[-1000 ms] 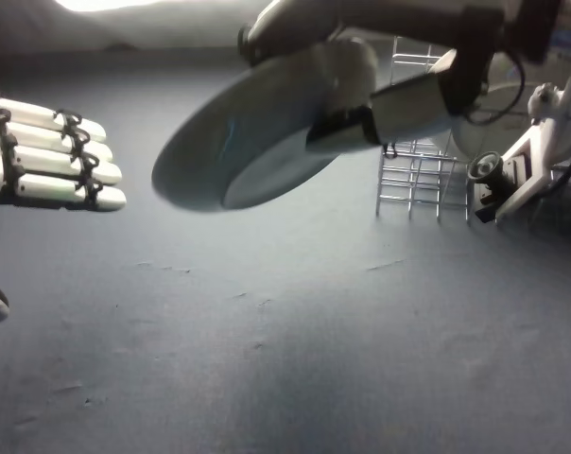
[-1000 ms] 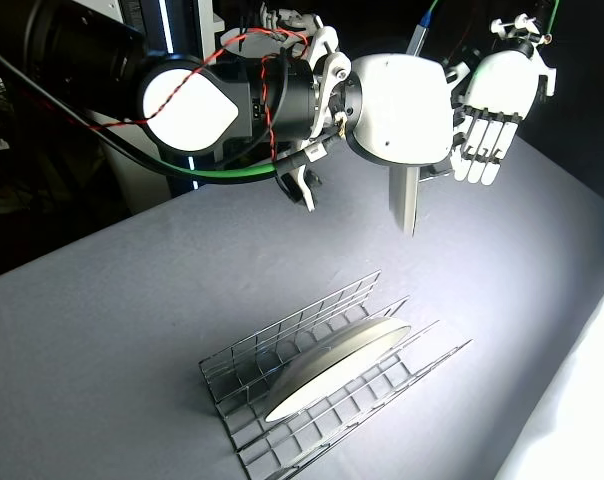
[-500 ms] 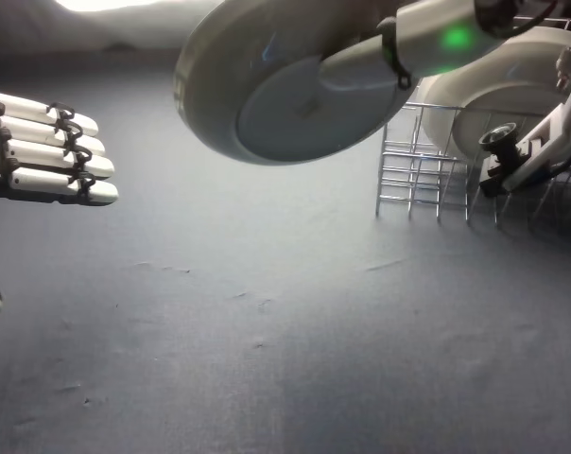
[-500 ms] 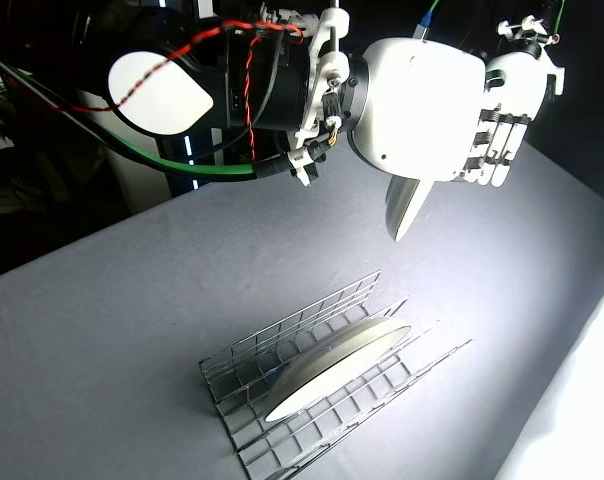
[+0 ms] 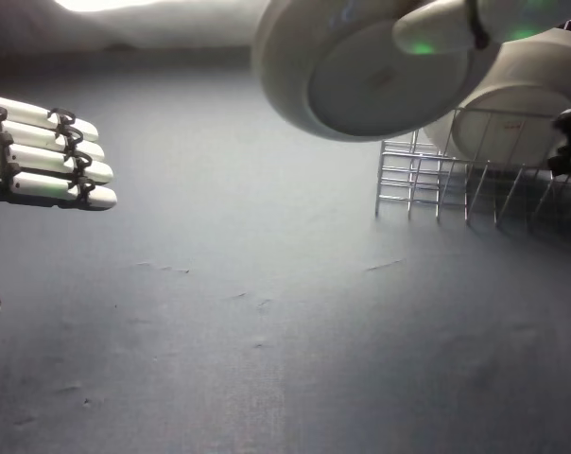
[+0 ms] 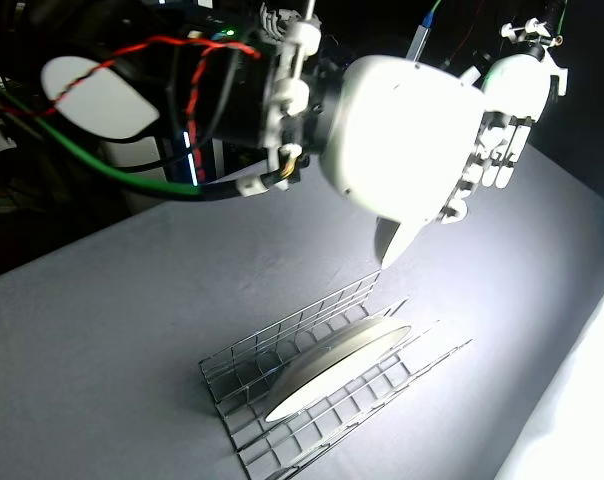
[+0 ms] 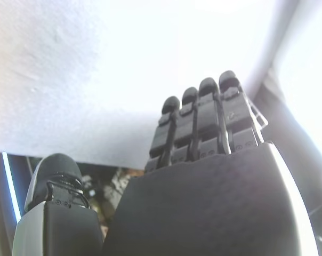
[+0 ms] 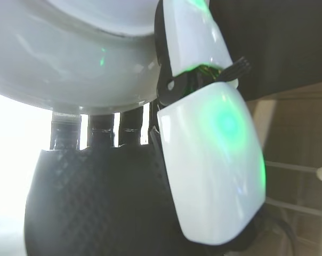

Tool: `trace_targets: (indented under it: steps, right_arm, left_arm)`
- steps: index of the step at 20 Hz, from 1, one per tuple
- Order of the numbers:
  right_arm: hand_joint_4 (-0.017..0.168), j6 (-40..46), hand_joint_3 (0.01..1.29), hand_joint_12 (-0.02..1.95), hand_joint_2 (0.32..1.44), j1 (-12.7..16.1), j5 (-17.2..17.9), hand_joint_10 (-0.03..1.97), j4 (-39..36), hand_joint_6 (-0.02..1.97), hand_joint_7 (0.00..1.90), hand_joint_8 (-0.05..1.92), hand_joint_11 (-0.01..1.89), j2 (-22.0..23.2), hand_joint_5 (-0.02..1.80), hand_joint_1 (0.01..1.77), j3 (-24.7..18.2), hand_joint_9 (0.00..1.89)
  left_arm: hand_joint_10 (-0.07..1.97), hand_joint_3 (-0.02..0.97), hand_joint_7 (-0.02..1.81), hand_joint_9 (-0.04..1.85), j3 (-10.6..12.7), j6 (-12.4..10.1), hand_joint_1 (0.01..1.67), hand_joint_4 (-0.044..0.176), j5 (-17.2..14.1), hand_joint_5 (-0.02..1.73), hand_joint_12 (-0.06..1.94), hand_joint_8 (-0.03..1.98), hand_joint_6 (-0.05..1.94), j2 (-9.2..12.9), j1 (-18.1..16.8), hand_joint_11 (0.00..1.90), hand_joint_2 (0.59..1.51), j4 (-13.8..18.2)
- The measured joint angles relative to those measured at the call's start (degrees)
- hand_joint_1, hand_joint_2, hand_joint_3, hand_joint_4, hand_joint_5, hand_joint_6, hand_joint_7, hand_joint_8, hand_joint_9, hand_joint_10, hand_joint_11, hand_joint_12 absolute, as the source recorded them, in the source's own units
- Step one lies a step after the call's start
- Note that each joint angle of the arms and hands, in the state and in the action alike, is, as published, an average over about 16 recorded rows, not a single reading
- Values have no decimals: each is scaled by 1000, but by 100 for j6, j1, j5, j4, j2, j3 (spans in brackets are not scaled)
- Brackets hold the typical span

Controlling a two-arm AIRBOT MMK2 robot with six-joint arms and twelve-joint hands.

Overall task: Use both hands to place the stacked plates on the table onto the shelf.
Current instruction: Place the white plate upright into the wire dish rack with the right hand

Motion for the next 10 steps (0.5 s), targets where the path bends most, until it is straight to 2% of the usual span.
trace_targets:
  steps: [5,10]
  right_arm:
    - [-9,-7,10,1414,1024,-46,-108,1199,99,1100,936,1056,842,201,807,1381,65,936]
    - [-9,-20,10,1425,1031,-223,-130,1214,98,1096,923,1084,846,298,792,1381,160,928]
  left_arm:
    - [10,13,16,21,10,-1,23,-1,40,21,9,1,17,-37,-5,14,1077,59]
    - [10,13,13,21,9,-1,23,-1,107,21,9,1,17,-62,-17,13,1077,121]
